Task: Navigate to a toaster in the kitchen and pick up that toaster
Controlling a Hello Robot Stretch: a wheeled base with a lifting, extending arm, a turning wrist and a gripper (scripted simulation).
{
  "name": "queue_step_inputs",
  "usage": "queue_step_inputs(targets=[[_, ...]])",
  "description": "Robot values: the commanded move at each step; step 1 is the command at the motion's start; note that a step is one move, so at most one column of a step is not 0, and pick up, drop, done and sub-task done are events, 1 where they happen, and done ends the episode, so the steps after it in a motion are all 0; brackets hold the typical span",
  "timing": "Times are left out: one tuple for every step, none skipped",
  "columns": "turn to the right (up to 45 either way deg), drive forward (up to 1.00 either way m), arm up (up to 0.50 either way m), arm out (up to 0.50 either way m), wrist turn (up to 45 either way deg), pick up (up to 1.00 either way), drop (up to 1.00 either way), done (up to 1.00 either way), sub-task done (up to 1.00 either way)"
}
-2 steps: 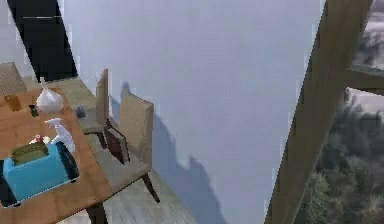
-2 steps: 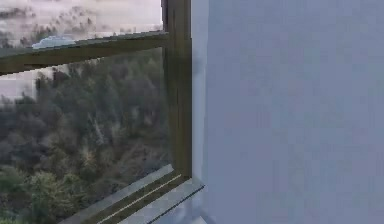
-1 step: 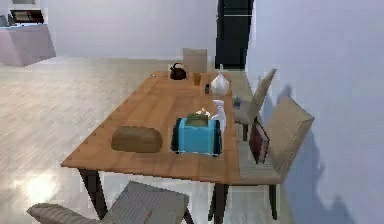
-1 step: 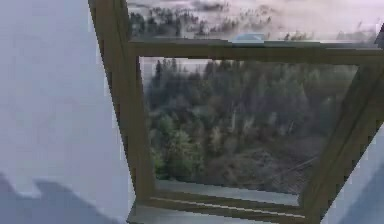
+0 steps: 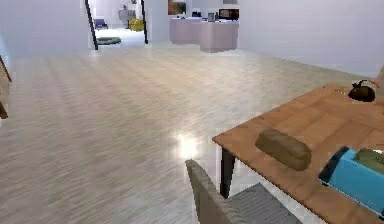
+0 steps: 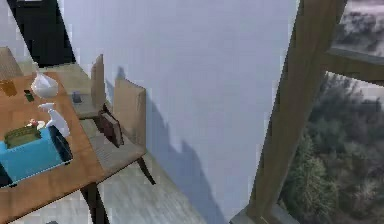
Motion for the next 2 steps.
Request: queue_step_inputs(targets=[[-39.0, 0.00, 0.00, 0.00, 0.0, 0.00, 0.00, 0.00, 0.00], [45.0, 0.00, 0.00, 0.00, 0.0, 0.00, 0.00, 0.00, 0.00]])
